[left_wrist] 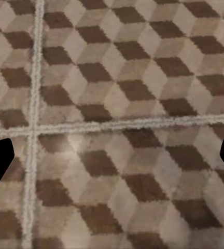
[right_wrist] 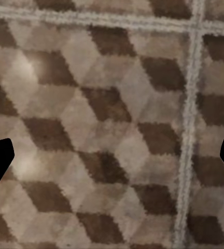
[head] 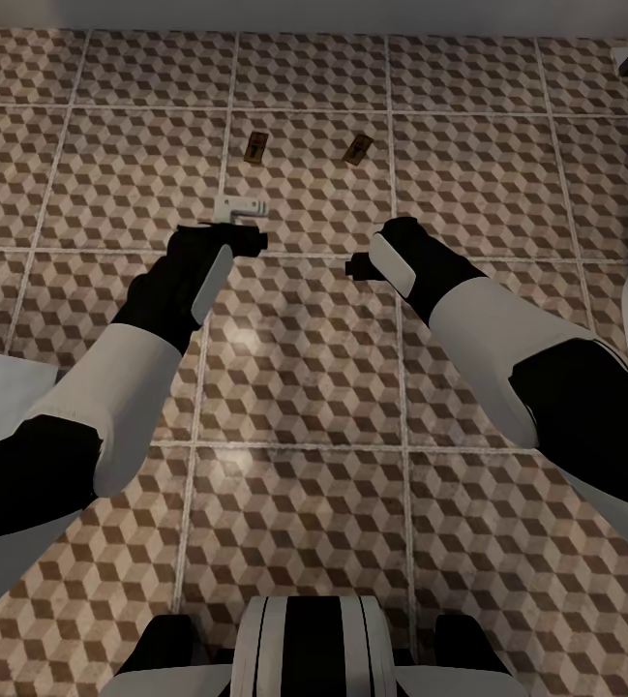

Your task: Take the four mousetraps from the cabinet in the bathroom and place them on the bathroom floor. Make sure all four end up on the same floor surface, and ensure that at least two of them are either under or directly next to the same bathroom sink.

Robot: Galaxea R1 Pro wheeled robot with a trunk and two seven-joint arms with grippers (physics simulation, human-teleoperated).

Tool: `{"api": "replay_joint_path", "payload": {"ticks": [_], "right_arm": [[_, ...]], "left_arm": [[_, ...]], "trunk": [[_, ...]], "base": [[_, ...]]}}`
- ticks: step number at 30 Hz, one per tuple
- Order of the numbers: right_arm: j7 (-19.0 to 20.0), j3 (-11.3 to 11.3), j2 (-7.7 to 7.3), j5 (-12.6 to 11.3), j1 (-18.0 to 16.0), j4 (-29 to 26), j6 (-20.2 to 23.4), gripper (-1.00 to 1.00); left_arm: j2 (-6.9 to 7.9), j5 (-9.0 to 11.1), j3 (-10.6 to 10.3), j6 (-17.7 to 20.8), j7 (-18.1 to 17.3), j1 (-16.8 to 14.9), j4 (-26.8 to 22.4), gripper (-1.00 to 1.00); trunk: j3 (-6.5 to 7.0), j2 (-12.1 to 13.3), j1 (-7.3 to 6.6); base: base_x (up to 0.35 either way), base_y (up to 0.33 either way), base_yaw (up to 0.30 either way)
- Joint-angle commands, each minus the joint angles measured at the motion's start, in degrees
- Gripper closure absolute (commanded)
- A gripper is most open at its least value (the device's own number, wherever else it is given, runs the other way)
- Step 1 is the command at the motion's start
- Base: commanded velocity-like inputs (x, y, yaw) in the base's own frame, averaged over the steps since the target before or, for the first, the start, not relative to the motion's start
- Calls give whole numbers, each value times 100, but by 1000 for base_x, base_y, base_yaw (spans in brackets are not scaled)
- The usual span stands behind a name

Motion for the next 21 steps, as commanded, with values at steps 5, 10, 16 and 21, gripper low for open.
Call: {"api": "replay_joint_path", "payload": {"ticks": [5,10,16,21], "right_arm": [[-57,28,0,-63,-1,-4,15,-100],[-58,27,0,-65,0,-4,16,-100],[-70,26,0,-67,0,-4,38,-100],[-74,29,0,-69,0,-24,232,-100]], "left_arm": [[5,66,-10,166,50,21,-168,-100],[8,65,-6,450,49,166,-515,-100],[8,64,0,871,44,376,-1098,-100],[11,67,4,1271,42,599,-1675,-100]], "trunk": [[-3,-1,-1],[-3,-1,-1],[-3,-1,-1],[-3,-1,-1]], "base": [[0,0,0],[0,0,0],[0,0,0],[0,0,0]]}}
